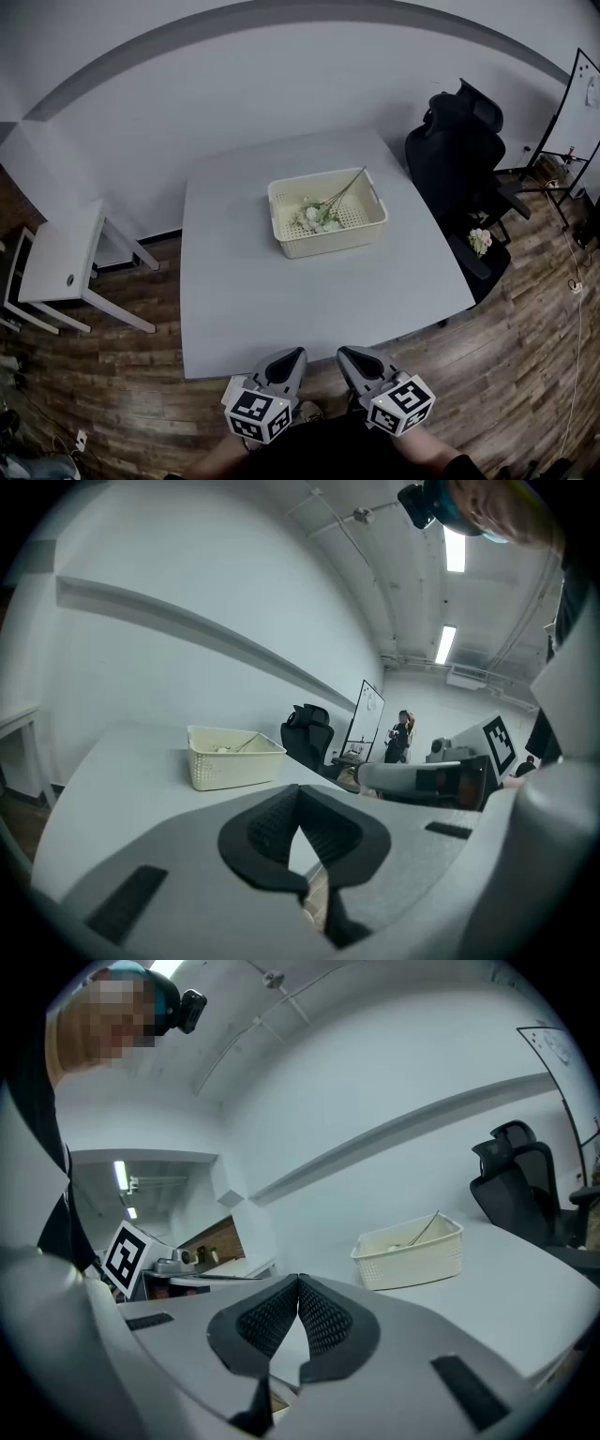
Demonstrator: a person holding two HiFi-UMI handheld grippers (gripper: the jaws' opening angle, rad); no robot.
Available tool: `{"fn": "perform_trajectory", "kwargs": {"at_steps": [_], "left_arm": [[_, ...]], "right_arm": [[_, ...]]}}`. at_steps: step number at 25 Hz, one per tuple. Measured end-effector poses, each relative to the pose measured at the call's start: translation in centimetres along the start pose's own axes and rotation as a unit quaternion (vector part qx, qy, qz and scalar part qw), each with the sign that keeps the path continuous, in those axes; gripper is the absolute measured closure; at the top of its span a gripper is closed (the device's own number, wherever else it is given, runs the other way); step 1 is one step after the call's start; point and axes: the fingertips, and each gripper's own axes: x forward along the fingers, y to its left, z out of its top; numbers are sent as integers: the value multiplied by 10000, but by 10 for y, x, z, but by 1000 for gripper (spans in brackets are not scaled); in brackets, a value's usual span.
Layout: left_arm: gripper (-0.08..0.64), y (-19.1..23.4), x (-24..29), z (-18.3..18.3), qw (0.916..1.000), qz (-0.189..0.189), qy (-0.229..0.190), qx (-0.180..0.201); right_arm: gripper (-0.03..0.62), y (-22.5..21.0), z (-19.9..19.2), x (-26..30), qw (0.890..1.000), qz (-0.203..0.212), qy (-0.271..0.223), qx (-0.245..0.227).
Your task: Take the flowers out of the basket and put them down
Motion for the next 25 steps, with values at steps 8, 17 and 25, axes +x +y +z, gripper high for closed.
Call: {"fn": "perform_trajectory", "kwargs": {"at_steps": [8,17,25], "left_arm": [[554,8,-7,2,10000,46,-43,-8],[554,19,-15,12,9998,93,-184,49],[554,25,-19,23,9991,225,-342,101]], "right_arm": [[569,4,1,6,10000,13,49,-6],[571,7,10,13,9994,-1,36,-333],[571,-1,31,14,9987,-56,-98,-502]]}}
